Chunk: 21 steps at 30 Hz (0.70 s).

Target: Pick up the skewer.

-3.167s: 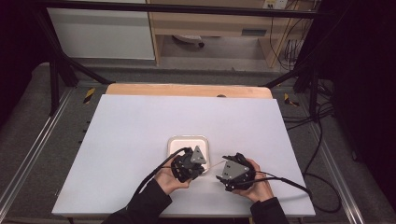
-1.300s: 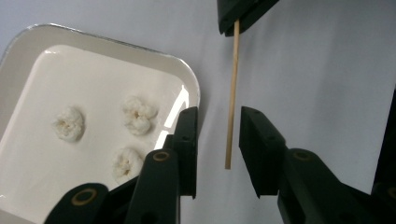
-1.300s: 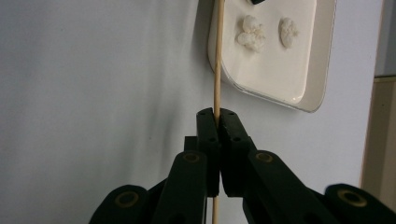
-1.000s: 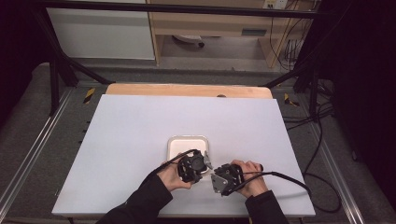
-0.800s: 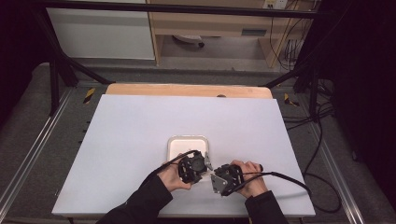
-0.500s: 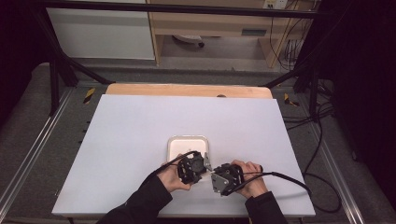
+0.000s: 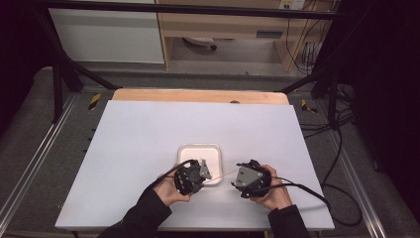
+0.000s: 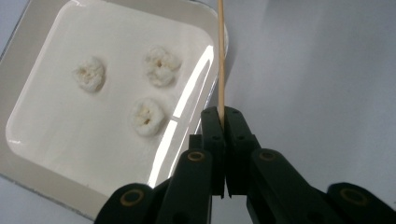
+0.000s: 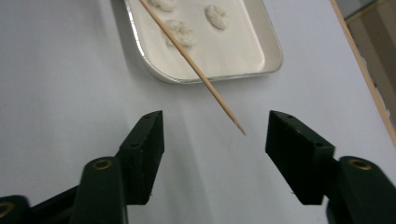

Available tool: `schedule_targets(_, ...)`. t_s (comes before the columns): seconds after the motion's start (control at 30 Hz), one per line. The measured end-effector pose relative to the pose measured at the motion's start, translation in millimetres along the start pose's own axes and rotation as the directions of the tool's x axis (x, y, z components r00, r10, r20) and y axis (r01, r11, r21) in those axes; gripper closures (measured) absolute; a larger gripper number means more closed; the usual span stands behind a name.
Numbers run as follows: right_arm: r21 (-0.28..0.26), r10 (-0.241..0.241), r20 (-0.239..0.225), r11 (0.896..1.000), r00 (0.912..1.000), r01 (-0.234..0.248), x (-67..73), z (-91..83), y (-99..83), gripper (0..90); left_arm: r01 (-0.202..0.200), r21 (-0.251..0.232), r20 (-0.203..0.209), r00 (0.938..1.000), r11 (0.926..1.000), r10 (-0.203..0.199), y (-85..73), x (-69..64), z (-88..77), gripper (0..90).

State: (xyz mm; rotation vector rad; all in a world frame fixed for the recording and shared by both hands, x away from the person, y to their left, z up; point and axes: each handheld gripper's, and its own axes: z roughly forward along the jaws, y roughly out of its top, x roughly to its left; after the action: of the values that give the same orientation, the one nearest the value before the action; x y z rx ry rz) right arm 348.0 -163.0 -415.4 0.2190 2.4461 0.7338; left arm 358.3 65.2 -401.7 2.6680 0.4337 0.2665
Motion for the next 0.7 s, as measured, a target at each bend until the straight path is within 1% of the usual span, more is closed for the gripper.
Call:
schedule_targets(0.03, 0.001, 0.027, 0.005, 1.0, 0.9996, -0.027, -1.1, -0.6, -1.7, 33.2, 0.005, -0.002, -0.005, 1.0, 1.0, -0.005, -2.0, 0.6, -0.9, 88.3)
schedule_targets(0.07, 0.001, 0.027, 0.005, 1.0, 0.9996, -0.027, -1.1, -0.6, -1.7, 33.2, 0.01, -0.007, -0.01, 0.9999, 0.9999, -0.01, -4.0, 1.3, -2.1, 88.3)
schedule_targets(0.1, 0.001, 0.047, 0.006, 0.999, 0.9989, -0.047, -2.1, -0.7, -3.3, 31.6, 0.016, -0.012, -0.012, 0.9998, 0.9998, -0.016, -6.1, 2.0, -3.5, 88.3)
schedule_targets(0.17, 0.017, 0.091, 0.01, 0.996, 0.9958, -0.091, -3.6, -1.0, -6.5, 29.7, 0.028, -0.029, -0.018, 0.9994, 0.9992, -0.029, -10.5, 2.8, -6.2, 88.3)
schedule_targets(0.2, 0.026, 0.111, 0.011, 0.993, 0.9938, -0.111, -4.5, -0.9, -7.9, 28.2, 0.032, -0.033, -0.022, 0.9992, 0.9989, -0.033, -12.7, 3.1, -7.6, 88.3)
schedule_targets(0.27, 0.027, 0.154, 0.01, 0.988, 0.988, -0.154, -5.9, -0.1, -11.0, 26.3, 0.045, -0.049, -0.027, 0.9986, 0.9978, -0.046, -17.5, 3.2, -9.8, 88.3)
schedule_targets(0.33, 0.02, 0.189, 0.008, 0.982, 0.982, -0.189, -7.2, 0.5, -14.2, 24.2, 0.061, -0.068, -0.032, 0.9975, 0.9959, -0.063, -22.7, 3.4, -11.7, 88.3)
schedule_targets(0.37, 0.016, 0.213, 0.007, 0.977, 0.977, -0.213, -7.7, 0.6, -15.7, 22.2, 0.064, -0.074, -0.035, 0.9971, 0.9952, -0.067, -25.2, 3.8, -12.7, 88.3)
schedule_targets(0.4, 0.037, 0.269, 0.006, 0.962, 0.9632, -0.269, -9.2, 1.4, -16.6, 17.9, 0.074, -0.084, -0.038, 0.9963, 0.9937, -0.078, -27.8, 4.0, -13.4, 88.2)
schedule_targets(0.43, 0.037, 0.269, 0.006, 0.962, 0.9632, -0.269, -9.2, 1.4, -16.6, 17.9, 0.084, -0.095, -0.042, 0.9952, 0.9919, -0.089, -30.4, 4.3, -14.0, 88.2)
schedule_targets(0.47, 0.046, 0.283, 0.001, 0.958, 0.9591, -0.283, -10.0, 2.0, -16.9, 16.9, 0.093, -0.103, -0.044, 0.9943, 0.9903, -0.098, -32.9, 4.9, -14.7, 88.2)
schedule_targets(0.5, 0.061, 0.308, -0.004, 0.95, 0.9514, -0.307, -9.9, 2.6, -16.5, 16.6, 0.101, -0.11, -0.044, 0.9933, 0.9887, -0.107, -35.3, 5.4, -15.4, 88.2)
schedule_targets(0.53, 0.061, 0.308, -0.004, 0.95, 0.9514, -0.307, -9.9, 2.6, -16.5, 16.6, 0.107, -0.118, -0.046, 0.9925, 0.9872, -0.113, -37.6, 6.0, -16.0, 88.2)
schedule_targets(0.57, 0.059, 0.315, -0.01, 0.948, 0.9492, -0.313, -9.7, 2.9, -16.3, 16.2, 0.118, -0.128, -0.048, 0.991, 0.9847, -0.125, -39.7, 6.4, -16.8, 88.2)
schedule_targets(0.63, 0.052, 0.343, -0.021, 0.938, 0.9391, -0.341, -9.1, 3.4, -15.7, 14.3, 0.134, -0.146, -0.054, 0.9882, 0.9802, -0.143, -43.7, 6.8, -18.6, 88.2)
schedule_targets(0.67, 0.051, 0.359, -0.028, 0.933, 0.9329, -0.357, -9.0, 3.7, -15.5, 12.5, 0.14, -0.154, -0.058, 0.9869, 0.9781, -0.15, -45.9, 6.9, -19.4, 88.2)
schedule_targets(0.7, 0.051, 0.379, -0.03, 0.925, 0.9249, -0.377, -9.0, 4.0, -15.3, 10.9, 0.147, -0.163, -0.059, 0.9856, 0.9757, -0.158, -48.4, 6.9, -20.2, 88.2)
